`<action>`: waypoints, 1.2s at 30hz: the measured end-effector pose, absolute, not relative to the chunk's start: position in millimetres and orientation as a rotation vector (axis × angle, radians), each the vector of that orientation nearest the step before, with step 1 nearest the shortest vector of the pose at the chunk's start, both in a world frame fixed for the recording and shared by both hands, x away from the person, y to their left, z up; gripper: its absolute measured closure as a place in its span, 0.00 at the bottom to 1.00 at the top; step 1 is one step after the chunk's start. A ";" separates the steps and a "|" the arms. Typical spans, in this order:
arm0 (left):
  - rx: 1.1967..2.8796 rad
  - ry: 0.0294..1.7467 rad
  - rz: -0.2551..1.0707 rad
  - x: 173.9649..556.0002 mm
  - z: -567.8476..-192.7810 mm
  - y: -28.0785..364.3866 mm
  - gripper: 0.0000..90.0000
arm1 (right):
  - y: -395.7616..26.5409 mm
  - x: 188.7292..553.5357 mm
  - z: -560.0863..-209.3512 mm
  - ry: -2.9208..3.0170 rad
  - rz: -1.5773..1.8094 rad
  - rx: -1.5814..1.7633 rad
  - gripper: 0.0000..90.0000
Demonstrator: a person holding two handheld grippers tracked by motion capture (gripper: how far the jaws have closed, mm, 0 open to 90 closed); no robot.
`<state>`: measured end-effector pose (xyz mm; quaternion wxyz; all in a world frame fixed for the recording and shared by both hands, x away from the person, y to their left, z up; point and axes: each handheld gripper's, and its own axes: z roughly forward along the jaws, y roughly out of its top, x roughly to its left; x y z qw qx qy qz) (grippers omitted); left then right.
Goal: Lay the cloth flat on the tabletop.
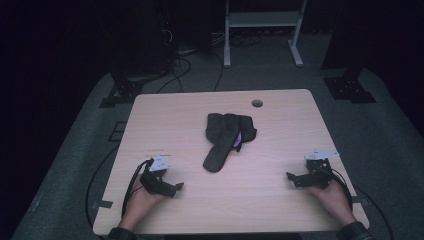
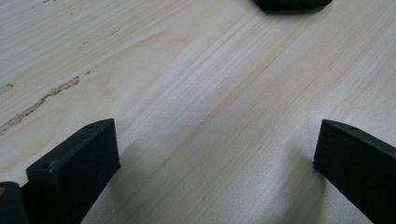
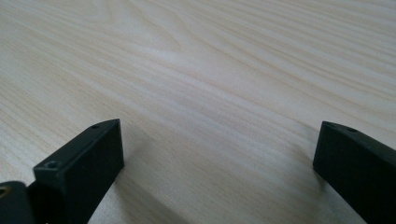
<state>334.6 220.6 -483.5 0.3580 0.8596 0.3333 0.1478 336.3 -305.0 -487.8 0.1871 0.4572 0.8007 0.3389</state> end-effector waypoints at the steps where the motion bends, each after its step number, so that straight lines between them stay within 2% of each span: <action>1: 2.218 0.860 0.381 334.6 -483.5 220.7 0.00 | -305.0 336.3 -487.9 2.254 0.954 1.287 0.01; 16: 2.197 0.822 0.378 336.9 -469.3 210.0 0.00 | -305.2 335.9 -487.9 2.258 0.956 1.278 0.01; 32: 2.185 0.668 0.314 380.8 -441.0 134.7 0.06 | -305.3 335.8 -488.0 2.257 0.955 1.278 0.01; 36: 2.169 0.639 0.322 388.7 -436.5 122.8 0.12 | -305.3 335.8 -488.0 2.258 0.955 1.278 0.01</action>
